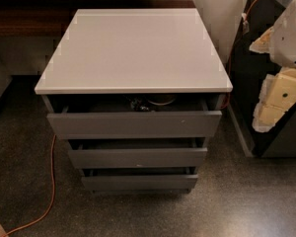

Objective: Pick water bottle from top drawer and place on counter

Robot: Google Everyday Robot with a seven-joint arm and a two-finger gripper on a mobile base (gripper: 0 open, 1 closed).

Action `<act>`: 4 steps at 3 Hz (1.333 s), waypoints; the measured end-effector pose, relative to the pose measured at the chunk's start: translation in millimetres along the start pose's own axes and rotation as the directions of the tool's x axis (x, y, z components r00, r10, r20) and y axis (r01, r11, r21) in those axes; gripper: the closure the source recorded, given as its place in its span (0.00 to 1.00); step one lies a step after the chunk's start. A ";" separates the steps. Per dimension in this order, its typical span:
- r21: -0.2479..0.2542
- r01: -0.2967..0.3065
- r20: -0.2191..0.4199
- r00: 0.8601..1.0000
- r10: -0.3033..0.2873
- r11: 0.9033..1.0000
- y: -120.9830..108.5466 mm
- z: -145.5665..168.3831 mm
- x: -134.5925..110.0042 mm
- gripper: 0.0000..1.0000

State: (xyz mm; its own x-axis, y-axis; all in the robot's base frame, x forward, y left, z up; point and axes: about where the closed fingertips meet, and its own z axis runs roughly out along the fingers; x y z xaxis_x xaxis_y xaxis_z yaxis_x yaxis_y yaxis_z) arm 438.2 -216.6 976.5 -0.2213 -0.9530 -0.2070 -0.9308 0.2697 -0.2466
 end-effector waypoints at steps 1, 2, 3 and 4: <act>-0.001 0.000 0.005 1.000 0.000 1.000 0.6 1.4 -0.7 0.00; -0.011 0.003 0.051 0.999 -0.002 1.000 7.7 16.2 -8.2 0.00; -0.018 0.031 0.096 0.995 -0.029 0.999 19.9 46.5 -25.7 0.00; -0.033 0.055 0.130 0.990 -0.050 0.998 34.4 85.2 -42.2 0.00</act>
Offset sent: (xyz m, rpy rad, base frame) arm -0.0011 0.0244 -0.0382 0.1059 0.0117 0.0379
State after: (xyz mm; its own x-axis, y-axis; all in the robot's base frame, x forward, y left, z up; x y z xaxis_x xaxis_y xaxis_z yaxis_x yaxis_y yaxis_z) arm 440.2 -155.3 896.0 -0.1345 -0.9392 -0.3160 -0.9508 0.2122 -0.2259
